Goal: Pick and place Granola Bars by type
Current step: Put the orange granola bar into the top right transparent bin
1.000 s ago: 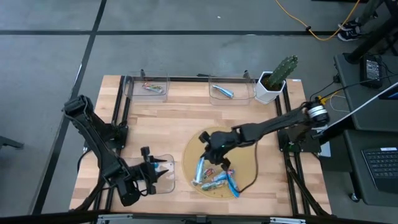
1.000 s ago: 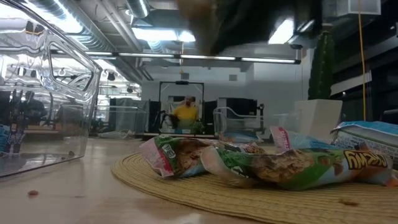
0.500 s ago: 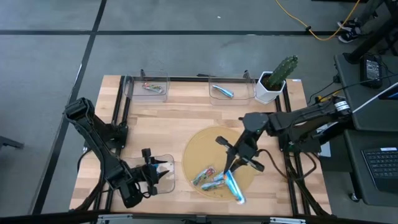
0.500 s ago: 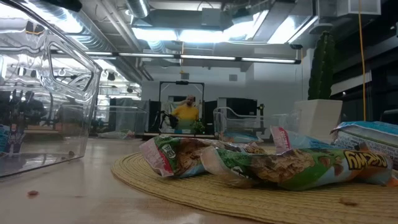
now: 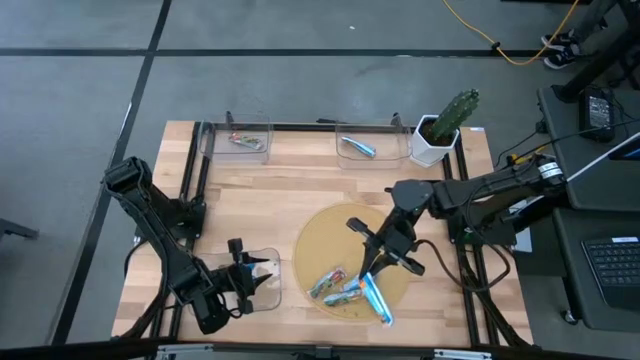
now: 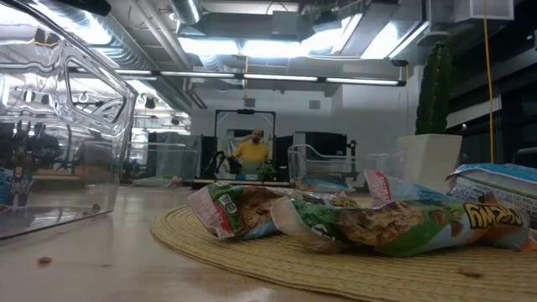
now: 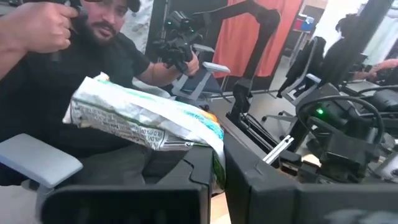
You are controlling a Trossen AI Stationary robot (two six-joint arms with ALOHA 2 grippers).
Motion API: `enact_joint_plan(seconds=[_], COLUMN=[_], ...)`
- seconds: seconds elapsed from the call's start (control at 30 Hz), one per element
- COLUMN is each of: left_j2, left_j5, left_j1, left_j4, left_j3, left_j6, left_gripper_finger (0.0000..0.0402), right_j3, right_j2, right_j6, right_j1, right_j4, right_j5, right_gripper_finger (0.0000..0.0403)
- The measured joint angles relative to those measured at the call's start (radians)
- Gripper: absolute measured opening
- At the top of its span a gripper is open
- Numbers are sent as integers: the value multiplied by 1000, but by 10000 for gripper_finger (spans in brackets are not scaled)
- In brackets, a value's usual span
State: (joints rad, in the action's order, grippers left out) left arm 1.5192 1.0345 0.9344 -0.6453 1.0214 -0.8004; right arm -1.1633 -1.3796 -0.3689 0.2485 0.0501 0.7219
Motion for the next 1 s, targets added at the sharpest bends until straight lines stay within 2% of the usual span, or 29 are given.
enact_joint_plan(seconds=[0.2, 0.33, 0.6, 0.77, 0.87, 1.0], left_j2=[0, 0, -4, -6, -5, -5], left_j5=[3, -6, -9, -4, 3, 4], left_j1=[0, 0, 0, 0, 0, 0], left_j4=[0, 0, 1, 4, 4, 3], left_j3=[0, 0, 0, 0, 0, 0], left_j6=[-1, -1, -1, -6, -3, 0], left_gripper_finger=[171, 171, 171, 171, 171, 171], right_j3=[0, 1, 1, 1, 1, 1], right_j2=[-6, -4, -1, 3, -2, -2], right_j6=[51, 79, 46, -15, -45, -87], right_j1=[0, -1, -1, -2, -2, -2], right_j4=[44, 67, 42, -43, -57, -80], right_j5=[-74, -76, -75, -74, -60, 34], right_gripper_finger=[22, 22, 22, 22, 22, 22])
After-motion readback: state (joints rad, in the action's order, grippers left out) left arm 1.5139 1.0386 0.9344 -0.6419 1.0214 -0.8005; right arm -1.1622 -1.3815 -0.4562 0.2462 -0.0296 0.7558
